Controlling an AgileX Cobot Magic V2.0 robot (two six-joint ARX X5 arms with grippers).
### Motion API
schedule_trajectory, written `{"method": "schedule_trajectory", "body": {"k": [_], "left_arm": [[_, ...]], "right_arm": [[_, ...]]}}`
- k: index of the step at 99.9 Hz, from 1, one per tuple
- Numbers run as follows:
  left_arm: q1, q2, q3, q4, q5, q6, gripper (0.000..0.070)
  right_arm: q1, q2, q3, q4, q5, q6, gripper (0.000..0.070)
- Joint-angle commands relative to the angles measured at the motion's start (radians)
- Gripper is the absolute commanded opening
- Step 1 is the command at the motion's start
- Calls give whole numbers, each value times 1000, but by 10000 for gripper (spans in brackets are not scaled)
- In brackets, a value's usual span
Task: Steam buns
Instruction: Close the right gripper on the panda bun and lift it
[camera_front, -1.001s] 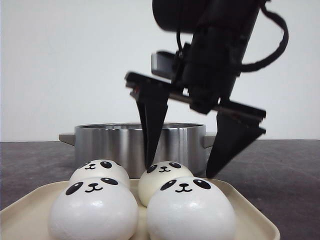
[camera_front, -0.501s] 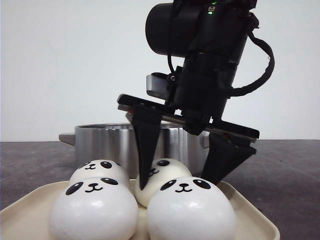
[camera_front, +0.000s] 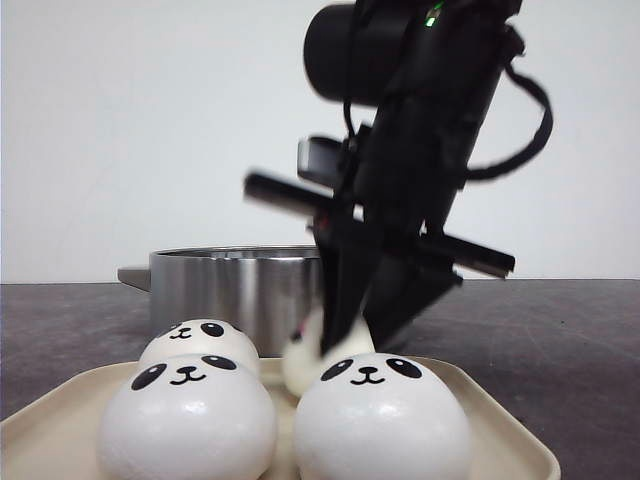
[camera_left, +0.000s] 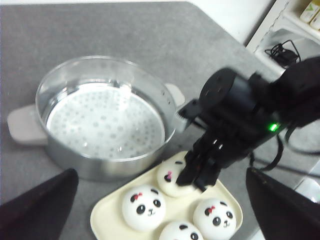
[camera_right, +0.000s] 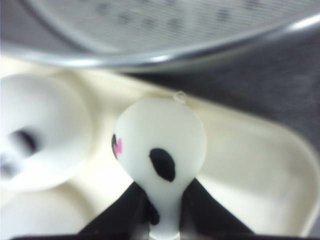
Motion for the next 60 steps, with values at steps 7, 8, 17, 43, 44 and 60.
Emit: {"method": "schedule_trajectory", "body": {"k": [7,8,17,43,44,60], "left_arm": [[-5,5,21,-4,-2,10,700],[-5,5,21,-3,-2,10,700],[-5,5,21,3,-2,10,700],[-5,5,21,5,-2,10,700],[-5,5,21,6,-2,10,700],[-5,6,21,19,-15,10,700]], "right_arm": [[56,-117,24,8,-37,-25,0],[60,-127,27,8,-37,-25,0],[91,-206,59,9,-32,-24,0],[61,-256,286,-26,95,-88,0],[56,-250,296,-27,95,-94,0],[-52,-121,454,-85,113,-153,0]]}}
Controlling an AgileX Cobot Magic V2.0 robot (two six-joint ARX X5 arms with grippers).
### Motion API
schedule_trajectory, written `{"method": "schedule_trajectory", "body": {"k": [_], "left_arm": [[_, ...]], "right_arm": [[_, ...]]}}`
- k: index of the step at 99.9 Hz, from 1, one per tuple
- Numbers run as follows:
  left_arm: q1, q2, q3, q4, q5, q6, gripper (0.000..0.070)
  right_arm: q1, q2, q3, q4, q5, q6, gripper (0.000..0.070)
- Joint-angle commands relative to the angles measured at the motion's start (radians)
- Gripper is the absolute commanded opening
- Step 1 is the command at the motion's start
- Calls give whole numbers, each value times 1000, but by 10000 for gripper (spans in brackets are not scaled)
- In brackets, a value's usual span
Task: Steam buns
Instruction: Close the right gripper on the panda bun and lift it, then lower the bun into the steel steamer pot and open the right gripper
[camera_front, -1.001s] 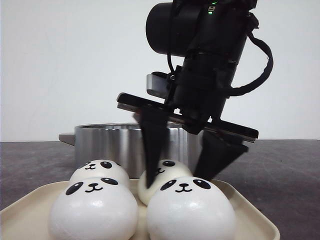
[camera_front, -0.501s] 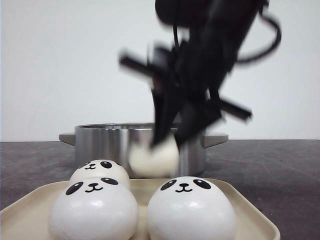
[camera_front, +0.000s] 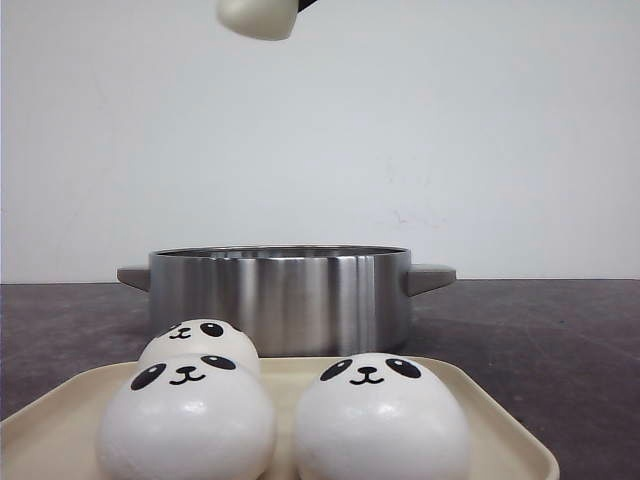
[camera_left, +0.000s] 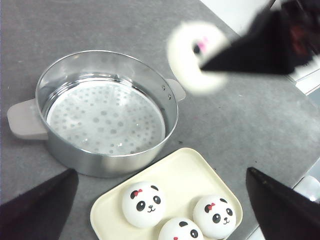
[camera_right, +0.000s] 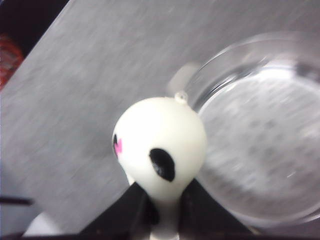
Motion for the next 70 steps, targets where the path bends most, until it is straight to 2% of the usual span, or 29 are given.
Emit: {"method": "schedule_trajectory", "body": {"k": [1,33,70], "left_arm": [[-5,5,21,17,-14,9,700],[-5,5,21,22,-18,9,700],[-5,5,21,7,-18,4,700]], "right_arm": [[-35,85,65,-27,16,-51,0],[-169,455,334,-82,14,-82,0],[-229,687,357,-74,14,-81,0]]}}
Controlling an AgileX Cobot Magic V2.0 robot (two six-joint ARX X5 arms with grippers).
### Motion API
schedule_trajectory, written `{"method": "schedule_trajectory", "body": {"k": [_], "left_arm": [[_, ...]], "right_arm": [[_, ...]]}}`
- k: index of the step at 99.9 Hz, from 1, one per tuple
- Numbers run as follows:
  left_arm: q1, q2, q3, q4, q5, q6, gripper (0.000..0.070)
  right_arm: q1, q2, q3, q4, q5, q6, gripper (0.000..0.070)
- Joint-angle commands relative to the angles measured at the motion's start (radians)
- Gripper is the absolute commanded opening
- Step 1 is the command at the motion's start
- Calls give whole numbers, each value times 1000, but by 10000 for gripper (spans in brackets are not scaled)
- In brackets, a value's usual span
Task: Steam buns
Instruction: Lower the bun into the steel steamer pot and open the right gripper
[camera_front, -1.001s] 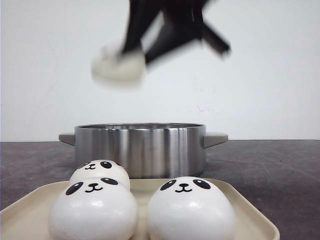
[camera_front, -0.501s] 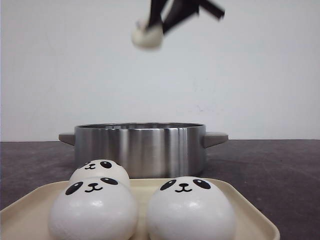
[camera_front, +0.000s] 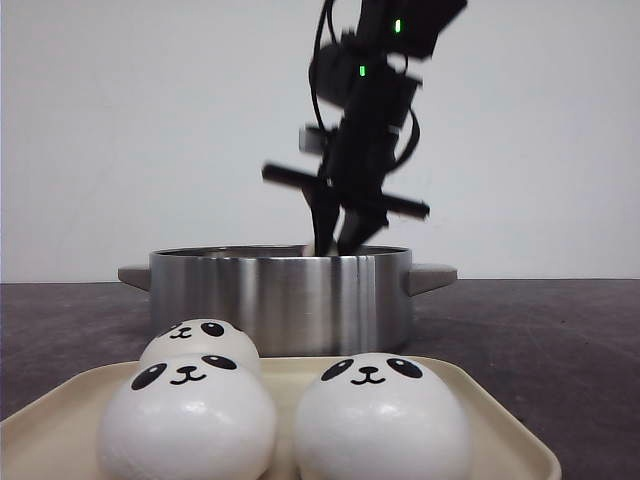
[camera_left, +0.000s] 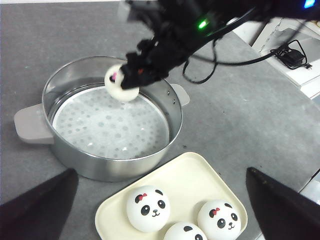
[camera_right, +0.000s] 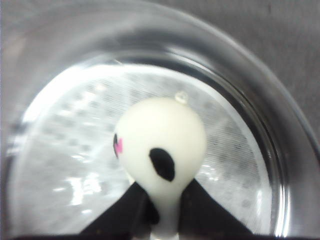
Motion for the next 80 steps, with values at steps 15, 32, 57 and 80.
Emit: {"method": "schedule_trajectory", "body": {"k": [15,32,57,80], "left_arm": [[-5,5,21,-19,-3,5,700],[-5,5,21,-32,-6,5,700],[-5,5,21,-32,-6,5,700],[-5,5,21,-33,-6,4,700]], "right_arm": [[-13,44,23,16,0,-4,0],[-15,45,23,-1,-1,-5,1],[-8,45,22,-43,0,-3,231],[2,45,22,-48,1,-3,350]]}}
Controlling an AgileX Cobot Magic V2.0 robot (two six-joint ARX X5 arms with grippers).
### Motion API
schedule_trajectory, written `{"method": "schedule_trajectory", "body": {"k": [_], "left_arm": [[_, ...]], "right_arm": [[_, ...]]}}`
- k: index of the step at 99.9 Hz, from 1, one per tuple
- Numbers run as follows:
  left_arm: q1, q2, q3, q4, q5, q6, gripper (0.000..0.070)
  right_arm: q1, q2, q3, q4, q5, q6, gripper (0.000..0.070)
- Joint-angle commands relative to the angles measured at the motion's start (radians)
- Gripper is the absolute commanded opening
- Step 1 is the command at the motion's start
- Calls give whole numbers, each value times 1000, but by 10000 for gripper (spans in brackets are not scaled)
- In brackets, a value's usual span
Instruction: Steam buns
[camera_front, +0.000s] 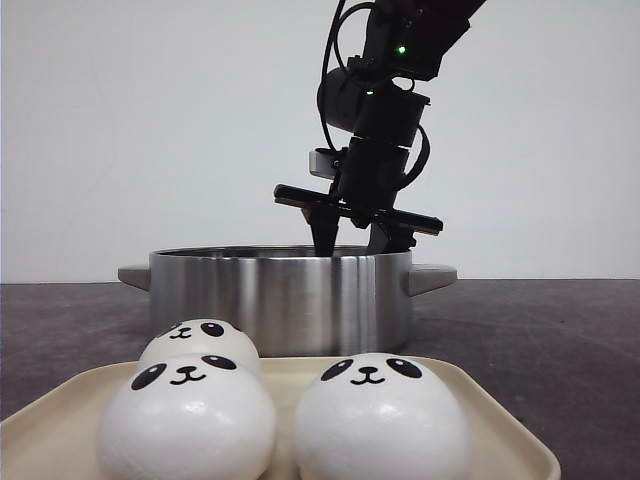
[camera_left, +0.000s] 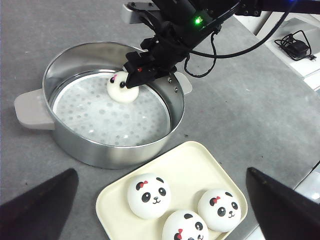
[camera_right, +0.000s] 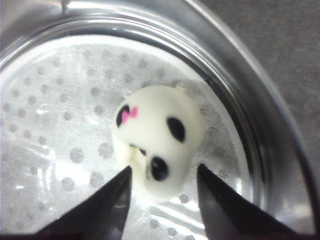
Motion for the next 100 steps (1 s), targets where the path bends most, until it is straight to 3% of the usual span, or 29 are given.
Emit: {"method": "schedule_trajectory", "body": {"k": [1,14,43,51,62,84,100], "left_arm": [[-5,5,21,6,-4,4,700],[-5,5,21,5,-4,4,700],[-5,6,21,-22,-4,4,700],[-5,12,21,-21,-4,-17,700],[-6,46,21,-23,4,-29,700],[-57,170,21,-79,4,-103,700],[-159,285,19,-103,-1,-161,700]], "right_arm": [[8,27,22,0,1,-4,360],[8,27,24,18,1,0,419],[9,-73,136,-26,4,-29,414],[26,-147,142,-37,19,-94,310],[71,-266,142,-85,113,-189,0],[196,-528,140,-128,293,-229,6],[312,-722,140,-138,418,-241,6]]}}
